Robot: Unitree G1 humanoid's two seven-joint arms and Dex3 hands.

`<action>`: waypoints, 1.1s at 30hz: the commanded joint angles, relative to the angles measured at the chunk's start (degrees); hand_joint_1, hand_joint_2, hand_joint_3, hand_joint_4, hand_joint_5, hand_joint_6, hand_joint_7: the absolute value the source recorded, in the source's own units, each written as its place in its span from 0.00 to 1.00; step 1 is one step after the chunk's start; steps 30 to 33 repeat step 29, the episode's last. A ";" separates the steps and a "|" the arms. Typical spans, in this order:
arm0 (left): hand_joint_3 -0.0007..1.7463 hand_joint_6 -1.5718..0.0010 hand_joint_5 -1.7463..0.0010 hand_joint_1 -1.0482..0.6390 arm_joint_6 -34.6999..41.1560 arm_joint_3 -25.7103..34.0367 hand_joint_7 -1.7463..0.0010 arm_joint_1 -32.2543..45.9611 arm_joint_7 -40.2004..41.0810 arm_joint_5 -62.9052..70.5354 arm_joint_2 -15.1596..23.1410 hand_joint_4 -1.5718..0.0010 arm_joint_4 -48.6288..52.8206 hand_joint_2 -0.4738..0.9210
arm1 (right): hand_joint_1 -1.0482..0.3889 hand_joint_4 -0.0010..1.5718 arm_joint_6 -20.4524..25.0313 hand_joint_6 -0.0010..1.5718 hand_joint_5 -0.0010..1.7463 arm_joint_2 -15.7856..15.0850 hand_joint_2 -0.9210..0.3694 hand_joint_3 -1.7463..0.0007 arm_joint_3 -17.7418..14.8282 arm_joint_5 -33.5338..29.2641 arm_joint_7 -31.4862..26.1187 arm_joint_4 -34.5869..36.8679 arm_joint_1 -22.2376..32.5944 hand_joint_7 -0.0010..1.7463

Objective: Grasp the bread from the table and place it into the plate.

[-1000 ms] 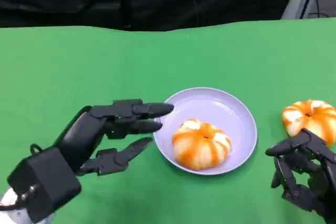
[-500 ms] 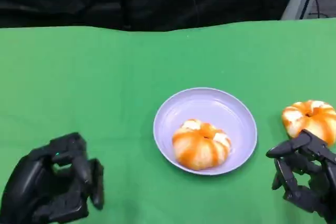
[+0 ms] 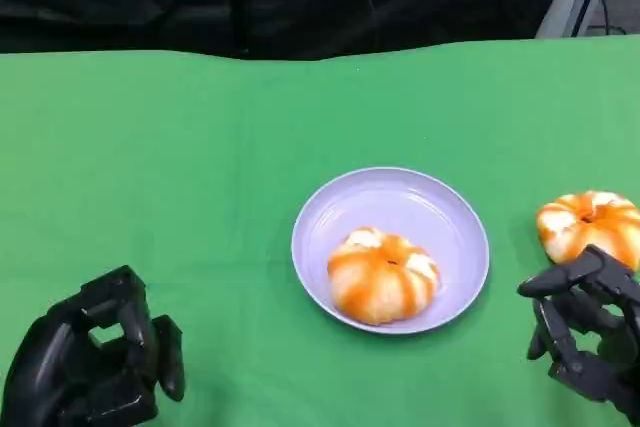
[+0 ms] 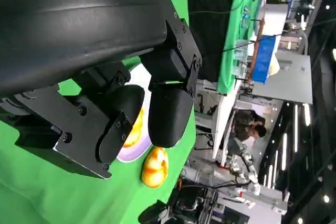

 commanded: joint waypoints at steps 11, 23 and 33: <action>0.87 0.48 0.00 0.61 2.72 1.20 0.00 1.14 -0.41 -0.62 0.12 0.38 -2.59 0.67 | 0.61 0.54 4.62 0.49 0.96 0.44 0.11 0.58 -1.34 7.17 1.65 -9.04 6.75 0.82; 0.86 0.47 0.00 0.61 2.82 1.94 0.00 1.30 -0.16 0.09 -0.07 0.37 -3.37 0.67 | 0.62 0.56 5.56 0.51 0.94 1.37 0.12 0.59 -0.32 5.60 1.37 -11.22 8.00 0.80; 0.88 0.48 0.00 0.62 2.82 1.95 0.00 2.08 0.13 0.17 -0.42 0.38 -4.54 0.67 | 0.62 0.56 6.20 0.50 0.95 1.35 0.11 0.58 -0.03 4.72 1.23 -12.41 8.50 0.81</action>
